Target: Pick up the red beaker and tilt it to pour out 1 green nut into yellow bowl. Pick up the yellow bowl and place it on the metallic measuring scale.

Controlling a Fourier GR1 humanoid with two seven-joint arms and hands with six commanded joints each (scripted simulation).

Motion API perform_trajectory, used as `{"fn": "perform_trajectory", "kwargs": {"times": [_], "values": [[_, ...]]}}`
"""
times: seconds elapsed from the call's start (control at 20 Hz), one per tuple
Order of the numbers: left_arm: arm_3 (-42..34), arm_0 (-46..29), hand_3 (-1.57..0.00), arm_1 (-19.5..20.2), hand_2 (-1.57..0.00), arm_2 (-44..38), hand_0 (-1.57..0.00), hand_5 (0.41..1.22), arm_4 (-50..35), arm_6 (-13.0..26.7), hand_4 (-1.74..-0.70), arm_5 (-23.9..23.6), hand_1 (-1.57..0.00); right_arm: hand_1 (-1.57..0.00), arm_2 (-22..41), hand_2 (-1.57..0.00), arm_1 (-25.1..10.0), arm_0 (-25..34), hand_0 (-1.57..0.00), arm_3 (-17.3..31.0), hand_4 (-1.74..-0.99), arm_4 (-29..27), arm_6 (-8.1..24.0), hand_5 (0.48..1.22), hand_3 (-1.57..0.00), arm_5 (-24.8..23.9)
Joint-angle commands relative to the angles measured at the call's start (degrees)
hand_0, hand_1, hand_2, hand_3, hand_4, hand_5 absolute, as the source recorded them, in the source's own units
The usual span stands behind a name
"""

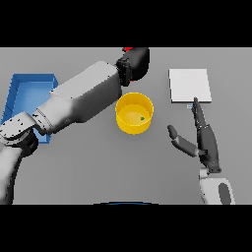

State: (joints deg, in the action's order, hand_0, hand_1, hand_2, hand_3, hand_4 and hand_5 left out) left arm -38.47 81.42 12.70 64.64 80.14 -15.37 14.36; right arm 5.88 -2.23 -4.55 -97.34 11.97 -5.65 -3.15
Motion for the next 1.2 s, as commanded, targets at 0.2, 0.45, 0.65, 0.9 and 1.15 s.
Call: {"fn": "perform_trajectory", "kwargs": {"times": [0.2, 0.45, 0.65, 0.9, 1.15], "values": [[6.23, 9.38, -1.57, 3.79, -1.57, -6.62, -1.57, 1.221, -2.46, -0.12, -1.72, -2.34, -1.57, 0.0, 0.41, 0.0, 0.31, 1.23, 0.0, 0.35, -1.131, 0.22, -0.41, 0.553, 0.0, 0.03], [18.39, 16.23, -1.52, 8.36, -1.57, -23.63, -1.57, 1.221, -14.48, 6.42, -1.73, 1.09, -1.57, 0.0, 0.23, 0.0, -0.3, 1.49, 0.0, 1.36, -1.102, -1.38, -1.7, 0.572, 0.0, 1.83], [25.71, 14.55, -1.52, 15.43, -1.57, -41.26, -1.57, 1.221, -30.64, 10.54, -1.74, 2.15, -1.57, 0.0, 0.39, 0.0, -0.12, 2.75, 0.0, 2.5, -1.116, -1.49, -1.53, 0.582, 0.0, 1.96], [30.63, 6.24, -1.55, 21.07, -1.57, -52.93, -1.57, 1.221, -43.55, 15.33, -1.74, -4.67, -1.57, 0.0, 0.84, 0.0, -1.49, 3.2, 0.0, 2.21, -1.132, -0.13, -1.56, 0.614, 0.0, 2.13], [31.02, -3.43, -1.57, 21.81, -1.57, -59.39, -1.57, 1.221, -52.53, 22.95, -1.74, -14.84, -1.57, 0.0, 1.21, 0.0, -1.57, 3.38, 0.0, 2.83, -1.133, -0.16, -0.95, 0.64, 0.0, 2.74]]}}
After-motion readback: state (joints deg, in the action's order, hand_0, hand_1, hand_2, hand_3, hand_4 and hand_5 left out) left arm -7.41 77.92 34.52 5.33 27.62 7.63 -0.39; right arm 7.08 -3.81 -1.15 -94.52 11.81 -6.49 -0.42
